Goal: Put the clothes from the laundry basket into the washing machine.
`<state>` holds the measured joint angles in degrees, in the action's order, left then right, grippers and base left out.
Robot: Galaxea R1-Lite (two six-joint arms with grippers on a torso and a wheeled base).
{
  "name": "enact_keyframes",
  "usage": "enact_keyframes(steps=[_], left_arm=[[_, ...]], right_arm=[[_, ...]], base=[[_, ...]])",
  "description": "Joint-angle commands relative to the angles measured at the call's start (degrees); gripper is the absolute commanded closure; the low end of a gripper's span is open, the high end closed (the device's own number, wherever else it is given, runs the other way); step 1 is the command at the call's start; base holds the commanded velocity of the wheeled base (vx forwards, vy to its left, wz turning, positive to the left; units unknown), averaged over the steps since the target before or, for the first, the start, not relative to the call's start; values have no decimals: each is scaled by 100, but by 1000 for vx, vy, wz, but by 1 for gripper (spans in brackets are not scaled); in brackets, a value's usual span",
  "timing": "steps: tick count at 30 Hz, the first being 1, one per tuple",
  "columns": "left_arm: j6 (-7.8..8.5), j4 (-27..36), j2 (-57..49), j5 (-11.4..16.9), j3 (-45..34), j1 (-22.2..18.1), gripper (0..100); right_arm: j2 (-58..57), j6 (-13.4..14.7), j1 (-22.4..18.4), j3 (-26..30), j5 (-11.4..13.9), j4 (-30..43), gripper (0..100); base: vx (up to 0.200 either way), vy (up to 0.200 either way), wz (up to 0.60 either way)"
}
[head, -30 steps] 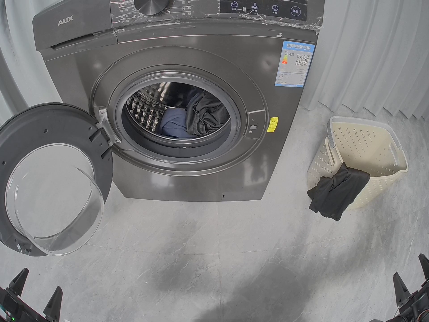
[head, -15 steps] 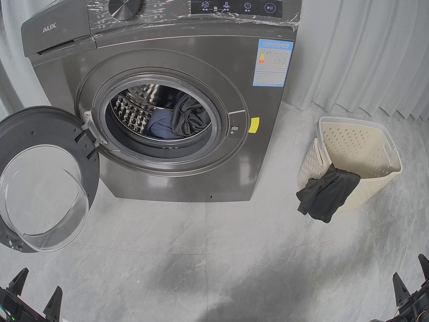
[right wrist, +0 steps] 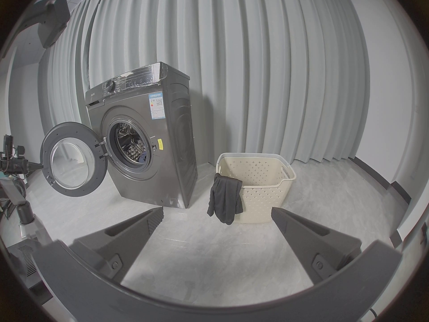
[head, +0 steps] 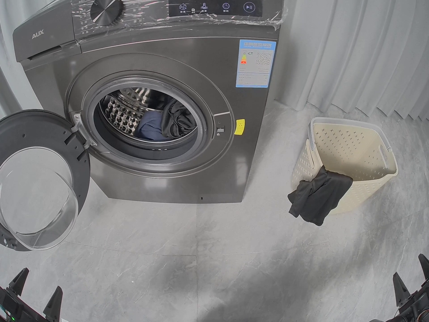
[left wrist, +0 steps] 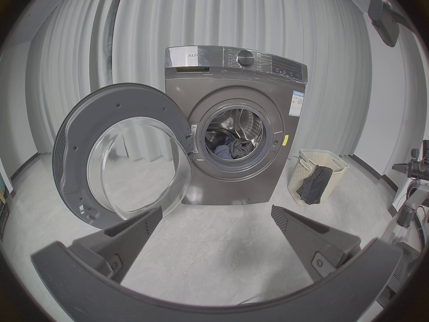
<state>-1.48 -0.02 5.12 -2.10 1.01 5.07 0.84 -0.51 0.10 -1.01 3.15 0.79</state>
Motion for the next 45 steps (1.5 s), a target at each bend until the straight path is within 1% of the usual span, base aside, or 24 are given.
enact_keyframes(steps=[1, 4, 10, 12, 19, 39, 45], left_arm=[[7, 2, 15, -1, -101, 3, 0], [-2, -6, 15, -1, -101, 3, 0], [-28, -6, 15, -10, -101, 3, 0], [-2, 2, 15, -10, -101, 3, 0], [-28, -6, 15, -10, -101, 3, 0], [-11, 2, 15, -10, -101, -6, 0], [-11, -6, 15, -10, -101, 3, 0]], right_arm=[[-84, -2, -1, 84, 2, 0, 0], [-84, -2, -1, 84, 2, 0, 0], [-84, -2, -1, 84, 2, 0, 0], [-84, 7, -1, 84, 2, 0, 0], [-84, 7, -1, 84, 2, 0, 0], [-84, 7, -1, 84, 2, 0, 0], [-84, 7, -1, 84, 2, 0, 0]], base=[[0, 0, 0], [0, 0, 0], [200, 0, 0], [0, 0, 0], [0, 0, 0], [0, -200, 0], [0, 0, 0]])
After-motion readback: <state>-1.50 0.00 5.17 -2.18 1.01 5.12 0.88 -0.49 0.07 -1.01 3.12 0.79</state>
